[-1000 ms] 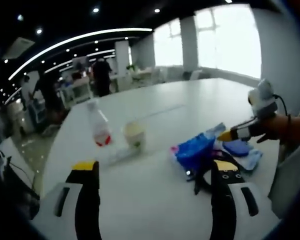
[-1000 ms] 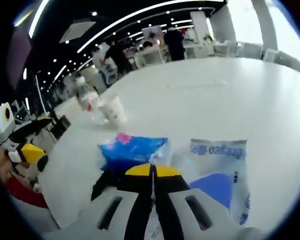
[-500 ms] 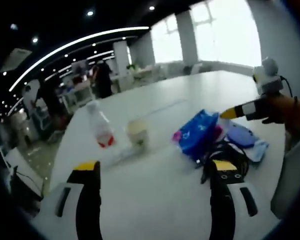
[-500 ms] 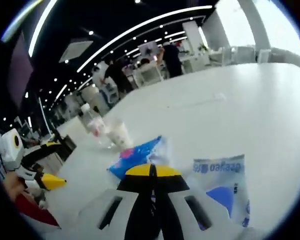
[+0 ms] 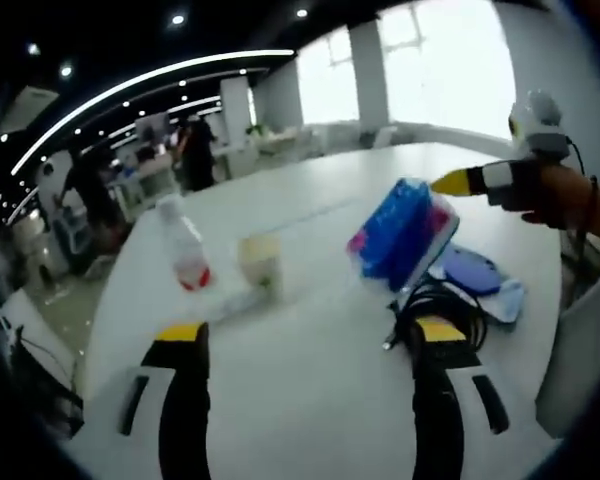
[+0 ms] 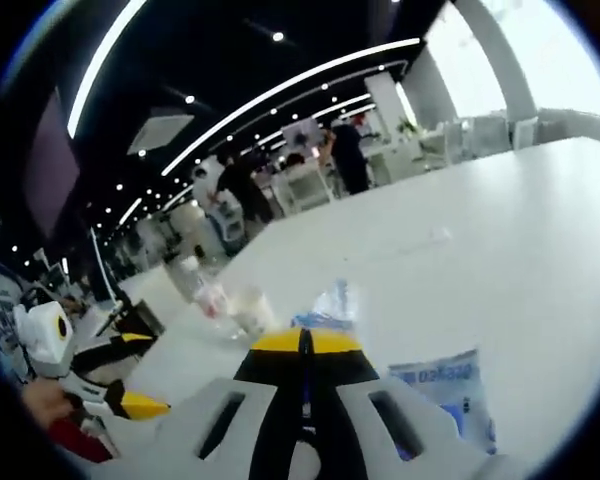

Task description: Arrange the tabletop items into an orderly group along one side of the table until the central work area is clear of visible clutter.

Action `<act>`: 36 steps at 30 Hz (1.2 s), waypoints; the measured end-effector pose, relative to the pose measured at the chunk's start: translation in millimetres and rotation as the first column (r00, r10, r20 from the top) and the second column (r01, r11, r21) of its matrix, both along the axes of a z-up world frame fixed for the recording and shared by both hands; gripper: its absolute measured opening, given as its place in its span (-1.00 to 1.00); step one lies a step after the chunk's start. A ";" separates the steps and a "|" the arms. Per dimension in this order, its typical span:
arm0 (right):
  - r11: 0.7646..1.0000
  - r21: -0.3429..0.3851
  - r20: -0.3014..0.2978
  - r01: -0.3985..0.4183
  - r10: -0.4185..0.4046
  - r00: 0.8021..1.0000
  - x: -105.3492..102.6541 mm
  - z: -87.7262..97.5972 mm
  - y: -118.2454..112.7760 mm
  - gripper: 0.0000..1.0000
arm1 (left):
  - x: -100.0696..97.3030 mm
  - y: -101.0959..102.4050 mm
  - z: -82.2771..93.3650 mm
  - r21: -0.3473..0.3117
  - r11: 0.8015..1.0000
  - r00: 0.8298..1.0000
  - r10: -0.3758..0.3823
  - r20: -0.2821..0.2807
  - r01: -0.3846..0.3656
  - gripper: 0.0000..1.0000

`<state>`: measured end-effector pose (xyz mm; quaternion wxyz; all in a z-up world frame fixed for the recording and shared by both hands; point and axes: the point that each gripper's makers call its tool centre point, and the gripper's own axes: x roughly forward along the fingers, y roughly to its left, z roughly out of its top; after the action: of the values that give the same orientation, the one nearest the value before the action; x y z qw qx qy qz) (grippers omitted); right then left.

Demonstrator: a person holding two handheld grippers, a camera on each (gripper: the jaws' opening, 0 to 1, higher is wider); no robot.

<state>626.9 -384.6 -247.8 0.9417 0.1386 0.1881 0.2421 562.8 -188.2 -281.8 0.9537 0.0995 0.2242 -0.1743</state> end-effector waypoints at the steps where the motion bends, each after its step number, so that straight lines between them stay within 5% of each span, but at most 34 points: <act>1: 1.000 0.003 -0.005 0.006 -0.006 1.000 -0.6 1.4 -3.3 -0.98 | -0.2 -1.3 1.1 -0.001 1.000 1.000 -0.006 0.005 0.006 0.60; 10: 1.000 -0.001 -0.015 0.019 -0.019 1.000 -12.3 7.7 -24.7 -0.98 | -2.0 -7.6 11.0 0.005 0.999 0.999 -0.033 0.038 0.033 0.67; 21: 0.999 -0.014 -0.072 0.030 -0.031 0.997 -18.6 -3.3 -58.1 -0.98 | -1.7 -25.1 25.5 -0.091 0.992 0.993 -0.080 0.085 0.088 0.84; 36: 0.985 -0.130 -0.151 0.111 -0.130 0.980 -21.2 -52.8 -102.6 -0.98 | -6.0 -16.0 15.3 -0.072 0.996 0.999 -0.046 0.011 0.047 0.86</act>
<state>605.8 -487.2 -300.6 0.9433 0.1115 0.2682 0.1609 556.8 -204.3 -266.5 0.9534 0.0710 0.2107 -0.2039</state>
